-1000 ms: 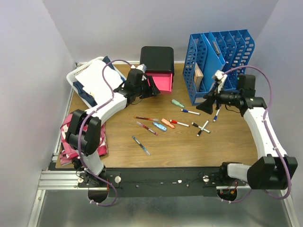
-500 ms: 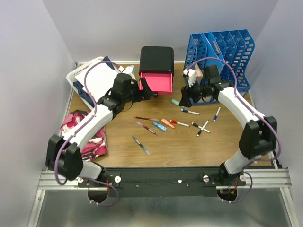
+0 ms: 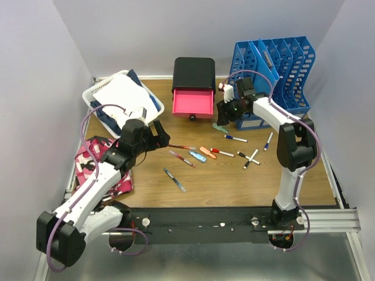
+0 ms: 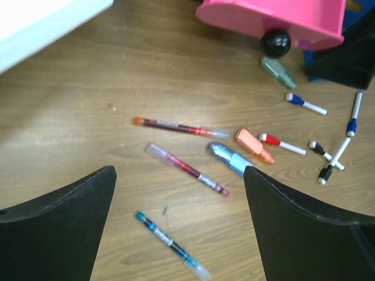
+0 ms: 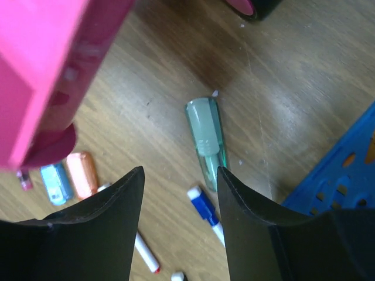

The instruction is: Organize the desk

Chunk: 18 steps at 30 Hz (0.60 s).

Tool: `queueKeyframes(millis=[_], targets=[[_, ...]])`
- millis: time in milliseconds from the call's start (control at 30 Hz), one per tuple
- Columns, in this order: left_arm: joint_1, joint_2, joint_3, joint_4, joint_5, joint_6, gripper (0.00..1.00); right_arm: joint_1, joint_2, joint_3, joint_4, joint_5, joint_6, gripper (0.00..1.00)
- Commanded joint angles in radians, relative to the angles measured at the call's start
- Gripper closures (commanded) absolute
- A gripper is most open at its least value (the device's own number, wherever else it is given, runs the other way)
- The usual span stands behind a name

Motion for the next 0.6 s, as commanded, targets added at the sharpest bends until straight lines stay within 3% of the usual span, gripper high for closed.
queueKeyframes(millis=[0, 233, 567], targets=[[0.003, -0.116, -0.071, -0.037, -0.019, -0.024, 0.01, 0.006, 0.078, 0.043, 0.016, 0.060, 0.034, 0.40], [0.003, -0.198, -0.157, -0.014, -0.004, -0.110, 0.01, 0.018, 0.118, 0.006, 0.058, 0.083, 0.031, 0.41], [0.003, -0.187, -0.205, 0.045, 0.038, -0.219, 0.01, 0.053, 0.152, -0.043, 0.101, 0.140, 0.037, 0.41]])
